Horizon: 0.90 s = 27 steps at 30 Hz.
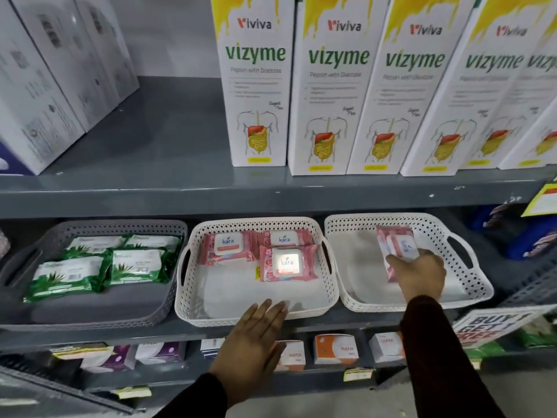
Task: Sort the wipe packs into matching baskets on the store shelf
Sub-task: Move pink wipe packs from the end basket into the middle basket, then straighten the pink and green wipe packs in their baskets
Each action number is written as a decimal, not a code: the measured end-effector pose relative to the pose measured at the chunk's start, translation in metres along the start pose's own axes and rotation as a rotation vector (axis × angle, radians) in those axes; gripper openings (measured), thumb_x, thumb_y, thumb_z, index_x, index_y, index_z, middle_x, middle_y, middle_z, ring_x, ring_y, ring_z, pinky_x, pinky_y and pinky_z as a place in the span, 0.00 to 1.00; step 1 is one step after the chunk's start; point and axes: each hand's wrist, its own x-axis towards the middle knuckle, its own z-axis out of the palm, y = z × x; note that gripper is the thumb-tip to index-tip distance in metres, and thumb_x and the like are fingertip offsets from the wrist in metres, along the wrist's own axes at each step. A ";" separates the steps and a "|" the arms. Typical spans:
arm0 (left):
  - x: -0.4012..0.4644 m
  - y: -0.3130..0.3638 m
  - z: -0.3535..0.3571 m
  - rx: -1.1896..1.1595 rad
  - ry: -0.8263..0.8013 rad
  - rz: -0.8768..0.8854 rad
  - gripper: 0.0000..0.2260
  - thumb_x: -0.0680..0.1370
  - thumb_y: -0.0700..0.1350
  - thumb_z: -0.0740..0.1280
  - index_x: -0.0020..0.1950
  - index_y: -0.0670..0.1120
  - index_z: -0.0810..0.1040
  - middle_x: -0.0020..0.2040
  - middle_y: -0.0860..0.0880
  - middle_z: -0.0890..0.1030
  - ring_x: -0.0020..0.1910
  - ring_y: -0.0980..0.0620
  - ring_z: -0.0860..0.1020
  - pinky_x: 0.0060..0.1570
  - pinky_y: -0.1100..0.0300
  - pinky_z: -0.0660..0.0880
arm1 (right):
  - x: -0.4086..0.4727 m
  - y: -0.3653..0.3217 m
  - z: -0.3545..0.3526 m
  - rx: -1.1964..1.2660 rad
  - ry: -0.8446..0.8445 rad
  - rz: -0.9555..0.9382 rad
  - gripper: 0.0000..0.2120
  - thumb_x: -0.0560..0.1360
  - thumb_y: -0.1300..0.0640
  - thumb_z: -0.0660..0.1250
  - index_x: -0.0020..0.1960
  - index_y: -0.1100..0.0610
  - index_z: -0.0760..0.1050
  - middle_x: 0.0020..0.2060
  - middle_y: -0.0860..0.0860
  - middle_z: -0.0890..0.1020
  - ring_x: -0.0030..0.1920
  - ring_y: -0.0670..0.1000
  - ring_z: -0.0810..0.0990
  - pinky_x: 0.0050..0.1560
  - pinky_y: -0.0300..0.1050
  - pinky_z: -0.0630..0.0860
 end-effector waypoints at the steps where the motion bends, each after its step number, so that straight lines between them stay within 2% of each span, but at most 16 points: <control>1: -0.008 -0.007 -0.001 0.004 0.008 -0.016 0.26 0.83 0.56 0.50 0.78 0.46 0.57 0.77 0.50 0.62 0.75 0.49 0.58 0.71 0.49 0.57 | -0.007 -0.011 0.001 0.086 -0.003 -0.093 0.23 0.58 0.44 0.75 0.49 0.56 0.79 0.47 0.58 0.82 0.46 0.60 0.82 0.45 0.52 0.82; 3: -0.022 -0.019 -0.006 0.010 0.016 -0.054 0.26 0.82 0.55 0.54 0.78 0.46 0.57 0.77 0.51 0.61 0.76 0.50 0.57 0.71 0.49 0.57 | -0.024 -0.038 0.011 0.218 -0.136 -0.295 0.20 0.57 0.49 0.78 0.48 0.49 0.80 0.45 0.53 0.83 0.40 0.54 0.84 0.39 0.50 0.83; 5: -0.033 -0.029 -0.012 0.015 0.010 -0.095 0.27 0.82 0.54 0.57 0.78 0.47 0.57 0.77 0.52 0.61 0.76 0.51 0.56 0.71 0.49 0.57 | -0.053 -0.073 0.026 0.252 -0.337 -0.498 0.23 0.58 0.57 0.81 0.50 0.44 0.80 0.47 0.51 0.81 0.44 0.53 0.83 0.44 0.49 0.81; 7: -0.043 -0.038 -0.017 0.016 0.010 -0.135 0.27 0.81 0.53 0.59 0.78 0.47 0.58 0.77 0.52 0.62 0.76 0.51 0.57 0.71 0.49 0.58 | -0.088 -0.109 0.046 0.136 -0.499 -0.707 0.30 0.58 0.56 0.81 0.58 0.45 0.78 0.52 0.51 0.78 0.53 0.53 0.79 0.53 0.50 0.78; 10: -0.053 -0.045 -0.022 0.011 0.019 -0.172 0.27 0.80 0.52 0.61 0.77 0.47 0.61 0.76 0.51 0.64 0.75 0.50 0.60 0.71 0.50 0.58 | -0.129 -0.146 0.088 -0.074 -0.665 -0.933 0.34 0.61 0.54 0.79 0.66 0.49 0.74 0.58 0.50 0.76 0.60 0.52 0.73 0.55 0.50 0.74; 13: -0.058 -0.050 -0.025 0.013 0.028 -0.189 0.24 0.80 0.53 0.59 0.76 0.47 0.64 0.74 0.50 0.68 0.72 0.50 0.66 0.70 0.52 0.59 | -0.153 -0.161 0.130 -0.193 -0.772 -0.982 0.35 0.64 0.58 0.77 0.70 0.52 0.71 0.68 0.53 0.72 0.70 0.55 0.68 0.64 0.51 0.73; 16: -0.054 -0.051 -0.033 -0.023 0.041 -0.161 0.21 0.81 0.54 0.57 0.71 0.47 0.72 0.68 0.50 0.75 0.65 0.50 0.73 0.66 0.54 0.65 | -0.163 -0.155 0.155 -0.298 -0.727 -1.027 0.35 0.68 0.58 0.76 0.72 0.53 0.68 0.70 0.55 0.71 0.71 0.57 0.68 0.69 0.52 0.70; 18: -0.044 -0.054 -0.046 -0.064 0.036 -0.175 0.21 0.82 0.54 0.55 0.69 0.47 0.74 0.66 0.49 0.77 0.63 0.50 0.75 0.63 0.58 0.68 | -0.166 -0.146 0.157 -0.309 -0.687 -1.043 0.40 0.68 0.56 0.78 0.76 0.54 0.64 0.73 0.55 0.68 0.74 0.58 0.64 0.74 0.50 0.63; 20: -0.029 -0.062 -0.059 -0.123 0.016 -0.225 0.23 0.83 0.55 0.52 0.73 0.46 0.68 0.71 0.49 0.72 0.68 0.51 0.70 0.67 0.60 0.64 | -0.169 -0.136 0.149 -0.304 -0.645 -1.040 0.48 0.68 0.49 0.78 0.80 0.54 0.54 0.79 0.54 0.58 0.79 0.57 0.54 0.78 0.52 0.52; 22: -0.011 -0.073 -0.063 -0.145 -0.023 -0.225 0.24 0.83 0.55 0.52 0.78 0.46 0.58 0.77 0.50 0.61 0.75 0.51 0.59 0.72 0.60 0.53 | -0.170 -0.121 0.137 -0.324 -0.572 -0.975 0.50 0.72 0.41 0.72 0.81 0.53 0.45 0.81 0.53 0.47 0.80 0.57 0.43 0.79 0.57 0.42; 25: 0.021 -0.090 -0.059 -0.040 -0.059 -0.244 0.28 0.83 0.56 0.53 0.79 0.48 0.47 0.78 0.53 0.47 0.77 0.49 0.46 0.74 0.53 0.42 | -0.164 -0.102 0.118 -0.463 -0.512 -0.827 0.46 0.76 0.33 0.59 0.80 0.52 0.37 0.78 0.54 0.35 0.75 0.57 0.31 0.70 0.60 0.24; 27: 0.040 -0.098 -0.053 0.009 -0.100 -0.288 0.30 0.82 0.56 0.53 0.79 0.50 0.41 0.77 0.53 0.40 0.77 0.48 0.40 0.74 0.46 0.40 | -0.157 -0.096 0.109 -0.573 -0.569 -0.766 0.44 0.77 0.31 0.53 0.79 0.51 0.32 0.76 0.54 0.30 0.71 0.57 0.26 0.72 0.65 0.27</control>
